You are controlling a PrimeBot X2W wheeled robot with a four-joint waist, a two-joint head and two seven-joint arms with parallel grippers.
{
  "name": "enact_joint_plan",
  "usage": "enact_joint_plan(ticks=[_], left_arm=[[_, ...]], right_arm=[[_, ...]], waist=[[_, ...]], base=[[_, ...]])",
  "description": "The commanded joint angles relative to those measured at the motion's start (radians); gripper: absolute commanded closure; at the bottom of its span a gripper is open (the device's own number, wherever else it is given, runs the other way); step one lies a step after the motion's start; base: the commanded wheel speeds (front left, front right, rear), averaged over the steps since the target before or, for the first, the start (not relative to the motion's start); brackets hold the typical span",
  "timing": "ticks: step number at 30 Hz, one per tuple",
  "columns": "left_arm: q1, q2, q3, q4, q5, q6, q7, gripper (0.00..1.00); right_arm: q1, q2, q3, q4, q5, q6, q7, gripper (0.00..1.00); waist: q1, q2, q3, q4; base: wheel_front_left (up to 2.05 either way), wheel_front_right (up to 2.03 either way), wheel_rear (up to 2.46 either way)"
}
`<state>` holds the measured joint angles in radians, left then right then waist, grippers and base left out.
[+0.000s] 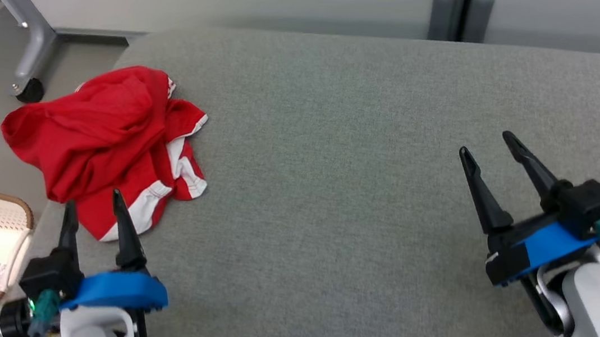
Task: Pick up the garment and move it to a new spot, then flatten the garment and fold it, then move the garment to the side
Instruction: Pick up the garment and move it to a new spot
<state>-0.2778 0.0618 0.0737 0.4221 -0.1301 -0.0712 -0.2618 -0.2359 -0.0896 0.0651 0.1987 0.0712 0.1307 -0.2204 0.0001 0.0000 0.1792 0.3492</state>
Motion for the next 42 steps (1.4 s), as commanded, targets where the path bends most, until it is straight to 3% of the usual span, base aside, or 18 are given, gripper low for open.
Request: enact_joint_plan(ticks=[1,8,11,24,25,26,32,42], left_arm=[[-0.051,-0.004,0.005,0.003,-0.01,0.006,-0.005,0.0],[-0.208,-0.007,0.031,0.115,-0.037,0.001,-0.004,0.0],[-0.325,0.009,0.04,0.243,-0.04,-0.014,-0.004,0.0],[-0.541,0.098,0.061,0.541,-0.029,-0.031,-0.004,0.0],[-0.547,0.104,0.061,0.552,-0.026,-0.032,-0.004,0.44],[-0.554,0.11,0.06,0.55,-0.024,-0.033,-0.004,1.0],[-0.511,0.11,0.076,0.466,-0.01,-0.007,-0.004,1.0],[-0.305,0.082,0.132,0.16,0.018,0.005,-0.005,1.0]], right_arm=[[-0.023,-0.016,0.001,-0.017,-0.009,0.0,0.007,0.0],[-0.072,-0.054,-0.002,-0.092,-0.019,0.0,0.048,0.0],[-0.091,-0.076,-0.009,-0.125,-0.022,0.0,0.065,0.0],[-0.12,-0.09,-0.016,-0.143,-0.016,0.0,0.067,0.0],[-0.121,-0.09,-0.015,-0.141,-0.017,0.0,0.065,0.0],[-0.122,-0.089,-0.015,-0.14,-0.017,0.0,0.063,0.0],[-0.112,-0.076,-0.019,-0.122,-0.018,0.0,0.048,0.0],[-0.063,-0.035,-0.019,-0.07,-0.009,0.0,0.003,0.0]], waist=[[-0.0001,0.0,0.045,0.011],[-0.0001,0.0,0.187,-0.007],[-0.0001,0.0,0.255,-0.016],[-0.0001,0.0,0.331,-0.044],[-0.0001,0.0,0.332,-0.045],[-0.0001,0.0,0.331,-0.047],[-0.0001,0.0,0.302,-0.057],[-0.0001,0.0,0.148,-0.087]], base=[[0.0,0.0,0.0],[0.0,0.0,0.0],[0.0,0.0,0.0],[0.0,0.0,0.0],[0.0,0.0,0.0],[0.0,0.0,0.0],[0.0,0.0,0.0],[0.0,0.0,0.0]])
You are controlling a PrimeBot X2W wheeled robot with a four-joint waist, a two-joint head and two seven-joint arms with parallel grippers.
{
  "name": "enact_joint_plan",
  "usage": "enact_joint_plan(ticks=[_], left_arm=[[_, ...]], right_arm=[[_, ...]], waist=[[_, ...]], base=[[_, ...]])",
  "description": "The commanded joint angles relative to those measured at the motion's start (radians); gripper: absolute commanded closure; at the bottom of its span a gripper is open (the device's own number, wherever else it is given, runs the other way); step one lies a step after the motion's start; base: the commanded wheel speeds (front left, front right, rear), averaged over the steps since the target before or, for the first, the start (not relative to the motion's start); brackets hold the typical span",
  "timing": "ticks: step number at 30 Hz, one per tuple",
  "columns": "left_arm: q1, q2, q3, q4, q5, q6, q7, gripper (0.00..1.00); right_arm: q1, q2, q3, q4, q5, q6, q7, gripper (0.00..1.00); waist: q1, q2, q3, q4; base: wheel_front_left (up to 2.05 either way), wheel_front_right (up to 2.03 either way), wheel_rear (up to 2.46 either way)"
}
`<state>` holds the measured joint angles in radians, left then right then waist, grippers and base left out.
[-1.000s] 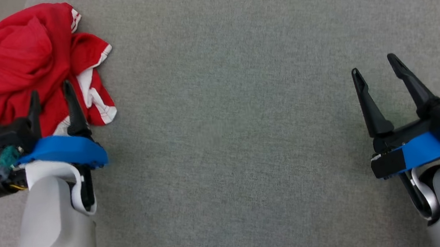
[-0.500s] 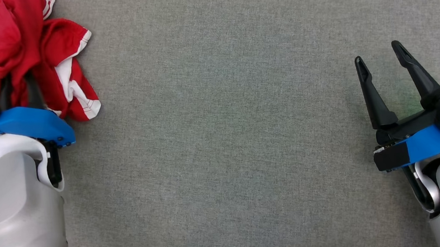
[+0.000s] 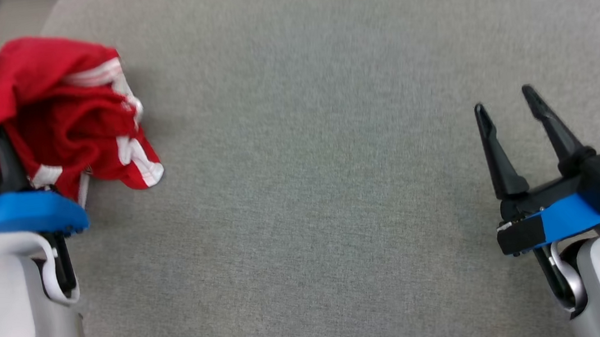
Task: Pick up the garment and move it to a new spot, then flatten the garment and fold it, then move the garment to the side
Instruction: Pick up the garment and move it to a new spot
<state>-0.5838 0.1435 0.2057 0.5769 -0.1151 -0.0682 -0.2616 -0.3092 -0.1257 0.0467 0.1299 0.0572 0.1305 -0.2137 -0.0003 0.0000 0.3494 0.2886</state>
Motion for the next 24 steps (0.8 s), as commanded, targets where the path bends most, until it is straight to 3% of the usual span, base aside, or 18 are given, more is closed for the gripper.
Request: enact_joint_plan(ticks=[1,12,17,24], left_arm=[[0.024,-0.003,0.002,-0.023,0.007,0.001,-0.005,1.0],[0.251,-0.055,-0.091,-0.253,0.053,-0.025,-0.005,1.0],[0.289,-0.079,-0.228,-0.306,0.054,-0.047,-0.001,1.0],[0.206,-0.09,-0.446,-0.3,0.022,-0.061,0.014,1.0]], right_arm=[[0.019,0.007,-0.001,0.005,0.006,0.0,-0.009,0.0],[0.111,0.043,0.002,0.025,0.017,0.0,-0.024,0.0],[0.126,0.052,-0.005,0.001,0.014,0.0,-0.018,0.0],[0.098,0.064,-0.007,-0.016,0.023,0.0,-0.024,0.0]], waist=[[0.0003,0.0,-0.044,-0.031],[0.0003,0.0,-0.195,-0.103],[0.0003,0.0,-0.191,-0.181],[0.0003,0.0,-0.129,-0.326]], base=[[0.0,0.0,0.0],[0.0,0.0,0.0],[0.0,0.0,0.0],[0.0,0.0,0.0]])
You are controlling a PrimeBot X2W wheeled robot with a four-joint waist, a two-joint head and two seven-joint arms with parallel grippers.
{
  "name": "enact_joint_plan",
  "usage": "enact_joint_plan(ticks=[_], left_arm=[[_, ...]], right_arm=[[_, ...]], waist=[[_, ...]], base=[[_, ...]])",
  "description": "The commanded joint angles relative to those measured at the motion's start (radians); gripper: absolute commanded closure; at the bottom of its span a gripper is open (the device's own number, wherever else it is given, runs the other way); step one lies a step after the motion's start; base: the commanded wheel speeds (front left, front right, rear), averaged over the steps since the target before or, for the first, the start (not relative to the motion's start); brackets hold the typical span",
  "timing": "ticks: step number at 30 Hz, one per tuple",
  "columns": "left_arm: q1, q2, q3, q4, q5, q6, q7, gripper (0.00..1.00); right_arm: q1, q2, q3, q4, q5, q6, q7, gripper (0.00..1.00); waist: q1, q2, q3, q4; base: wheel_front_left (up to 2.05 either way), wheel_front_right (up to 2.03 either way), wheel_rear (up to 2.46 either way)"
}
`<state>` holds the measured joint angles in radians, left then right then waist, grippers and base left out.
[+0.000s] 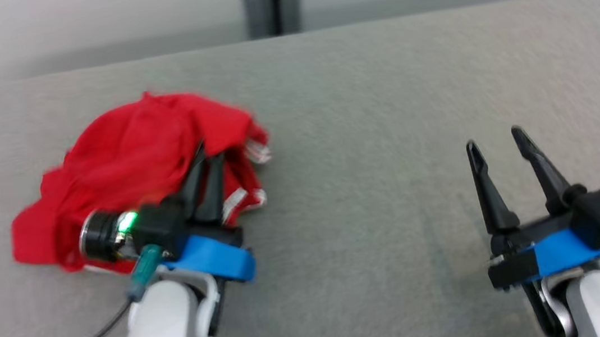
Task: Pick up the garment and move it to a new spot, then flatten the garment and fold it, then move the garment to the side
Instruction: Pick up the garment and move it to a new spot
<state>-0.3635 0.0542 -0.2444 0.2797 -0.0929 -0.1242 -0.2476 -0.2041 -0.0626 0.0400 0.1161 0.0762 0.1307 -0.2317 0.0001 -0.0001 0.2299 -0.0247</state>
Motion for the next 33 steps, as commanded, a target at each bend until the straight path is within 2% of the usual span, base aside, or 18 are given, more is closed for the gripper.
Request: enact_joint_plan(ticks=[1,9,13,16,17,18,19,27,33], left_arm=[[-0.027,-0.001,-0.027,0.002,-0.007,-0.007,0.0,1.0],[-0.108,-0.002,-0.223,0.071,-0.055,-0.006,0.019,1.0],[-0.117,-0.003,-0.285,0.129,-0.087,-0.007,0.028,1.0],[-0.127,-0.003,-0.337,0.172,-0.113,-0.007,0.017,1.0],[-0.127,-0.003,-0.342,0.172,-0.115,0.001,0.012,0.8],[-0.127,-0.003,-0.349,0.169,-0.117,0.009,0.007,0.2],[-0.126,-0.003,-0.354,0.166,-0.119,0.015,0.003,0.0],[-0.087,-0.002,-0.337,0.152,-0.144,0.062,-0.014,0.0],[-0.027,0.033,-0.259,0.106,-0.174,0.11,-0.018,0.0]], right_arm=[[-0.009,0.002,-0.006,-0.002,0.005,0.0,-0.008,0.0],[-0.03,0.01,-0.008,0.015,0.026,0.0,-0.024,0.0],[-0.037,0.012,-0.011,0.023,0.032,0.0,-0.029,0.0],[-0.043,0.012,-0.007,0.035,0.048,0.0,-0.034,0.0],[-0.044,0.012,-0.007,0.038,0.048,0.0,-0.034,0.0],[-0.044,0.012,-0.007,0.04,0.048,0.0,-0.034,0.0],[-0.044,0.012,-0.007,0.043,0.045,0.0,-0.034,0.0],[-0.027,0.011,-0.008,0.06,0.025,0.0,-0.035,0.0],[0.0,0.011,-0.013,0.074,0.016,0.0,-0.034,0.0]], waist=[[-0.0001,0.0001,-0.001,-0.03],[-0.0001,0.0001,0.078,-0.16],[-0.0001,0.0001,0.101,-0.176],[-0.0001,0.0001,0.11,-0.158],[-0.0001,0.0001,0.109,-0.149],[-0.0001,0.0001,0.106,-0.14],[-0.0001,0.0001,0.101,-0.13],[-0.0001,0.0001,0.029,-0.054],[-0.0001,0.0001,-0.035,-0.003]], base=[[0.0,0.0,0.0],[0.0,0.0,0.0],[0.0,0.0,0.0],[0.0,0.0,0.0],[0.0,0.0,0.0],[0.0,0.0,0.0],[0.0,0.0,0.0],[0.0,0.0,0.0],[0.0,0.0,0.0]])
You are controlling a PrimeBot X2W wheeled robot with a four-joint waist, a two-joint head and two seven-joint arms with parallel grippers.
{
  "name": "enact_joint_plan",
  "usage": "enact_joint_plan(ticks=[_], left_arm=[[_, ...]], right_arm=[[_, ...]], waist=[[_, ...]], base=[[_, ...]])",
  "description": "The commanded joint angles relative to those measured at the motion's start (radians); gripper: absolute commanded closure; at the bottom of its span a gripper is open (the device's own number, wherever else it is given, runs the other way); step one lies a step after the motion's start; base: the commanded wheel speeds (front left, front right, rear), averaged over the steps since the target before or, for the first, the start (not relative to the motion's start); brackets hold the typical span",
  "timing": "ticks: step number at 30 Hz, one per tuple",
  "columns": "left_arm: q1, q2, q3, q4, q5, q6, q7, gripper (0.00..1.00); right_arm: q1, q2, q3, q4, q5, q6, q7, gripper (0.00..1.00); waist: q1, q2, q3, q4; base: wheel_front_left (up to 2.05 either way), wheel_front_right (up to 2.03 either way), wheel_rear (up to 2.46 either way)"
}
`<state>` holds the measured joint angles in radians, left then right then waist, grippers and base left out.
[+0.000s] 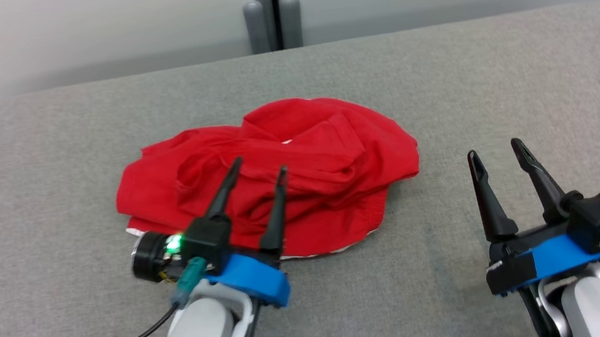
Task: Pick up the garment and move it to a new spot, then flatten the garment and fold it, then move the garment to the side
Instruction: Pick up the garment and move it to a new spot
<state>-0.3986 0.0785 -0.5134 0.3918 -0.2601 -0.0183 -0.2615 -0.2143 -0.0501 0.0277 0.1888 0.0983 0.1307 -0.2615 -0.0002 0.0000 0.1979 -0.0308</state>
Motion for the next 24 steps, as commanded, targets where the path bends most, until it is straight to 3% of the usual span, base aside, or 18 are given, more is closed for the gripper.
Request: enact_joint_plan(ticks=[1,14,24], left_arm=[[0.02,0.016,0.026,-0.014,-0.011,0.011,-0.004,0.0],[0.169,0.134,0.211,-0.05,-0.059,0.05,-0.005,0.0],[0.257,0.155,0.25,-0.049,-0.045,0.056,-0.005,0.0]], right_arm=[[0.018,-0.001,-0.005,0.004,-0.008,0.0,-0.004,0.0],[0.088,-0.002,-0.021,0.0,-0.013,0.0,0.035,0.0],[0.154,-0.001,-0.044,-0.004,0.001,0.0,0.055,0.0]], waist=[[0.0002,0.0,-0.014,0.012],[0.0002,0.0,-0.098,0.067],[0.0002,0.0,-0.166,0.05]], base=[[0.0,0.0,0.0],[0.0,0.0,0.0],[0.0,0.0,0.0]])
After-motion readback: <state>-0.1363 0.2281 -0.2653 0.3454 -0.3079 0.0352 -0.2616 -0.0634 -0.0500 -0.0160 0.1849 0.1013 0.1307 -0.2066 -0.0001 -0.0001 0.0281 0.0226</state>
